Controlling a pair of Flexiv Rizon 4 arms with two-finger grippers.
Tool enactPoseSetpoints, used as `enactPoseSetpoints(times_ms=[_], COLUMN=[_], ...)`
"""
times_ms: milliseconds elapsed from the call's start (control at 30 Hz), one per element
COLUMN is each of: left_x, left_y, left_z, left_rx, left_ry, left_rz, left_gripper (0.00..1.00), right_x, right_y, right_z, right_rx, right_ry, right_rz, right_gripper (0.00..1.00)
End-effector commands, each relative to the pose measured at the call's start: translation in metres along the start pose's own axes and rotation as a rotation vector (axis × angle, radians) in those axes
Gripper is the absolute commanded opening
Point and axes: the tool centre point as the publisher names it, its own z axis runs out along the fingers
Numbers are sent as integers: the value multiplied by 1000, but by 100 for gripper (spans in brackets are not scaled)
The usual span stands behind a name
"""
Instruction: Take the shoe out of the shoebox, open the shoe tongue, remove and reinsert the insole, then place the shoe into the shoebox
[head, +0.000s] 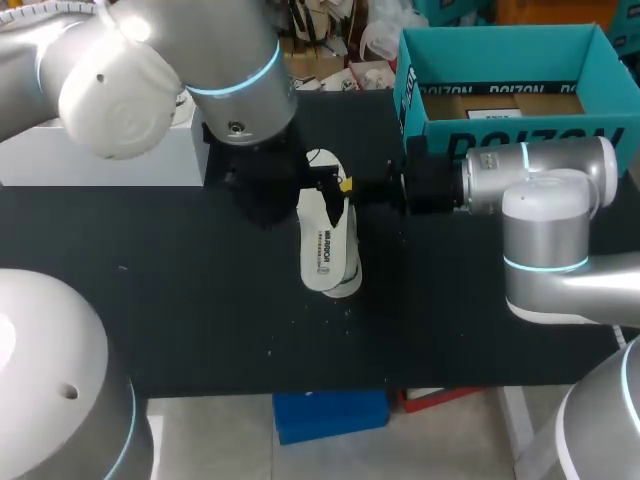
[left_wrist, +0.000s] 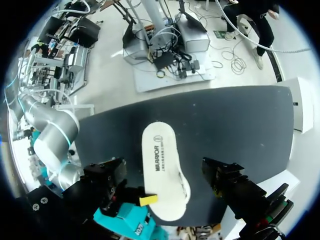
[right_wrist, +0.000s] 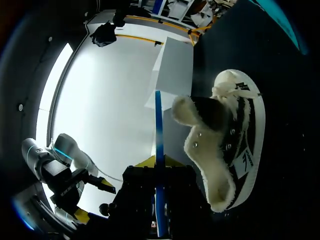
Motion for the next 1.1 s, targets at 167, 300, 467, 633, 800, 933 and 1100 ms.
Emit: enactPoseSetpoints(times_ms=[167, 300, 467, 633, 800, 933, 1100], left_x=[35, 35, 35, 35, 38, 54, 66], left_y=[-7, -7, -7, -7, -9, -11, -7], left_z=[5, 5, 5, 5, 1, -10, -10], left_rx=[37, 37, 37, 37, -26, -186, -234], left_ry=[-673, -673, -673, -673, -790, -930, -1056], left_rz=[145, 145, 145, 145, 127, 31, -61], left_gripper=[100, 100, 100, 100, 100, 100, 100], right_x=[0, 0, 0, 0, 0, 0, 0], right_y=[0, 0, 0, 0, 0, 0, 0], right_z=[1, 1, 1, 1, 1, 1, 1], right_rx=[-3, -3, -3, -3, -3, -3, -3], right_ry=[-1, -1, -1, -1, -1, -1, -1], right_rz=[0, 0, 0, 0, 0, 0, 0], right_gripper=[0, 0, 0, 0, 0, 0, 0])
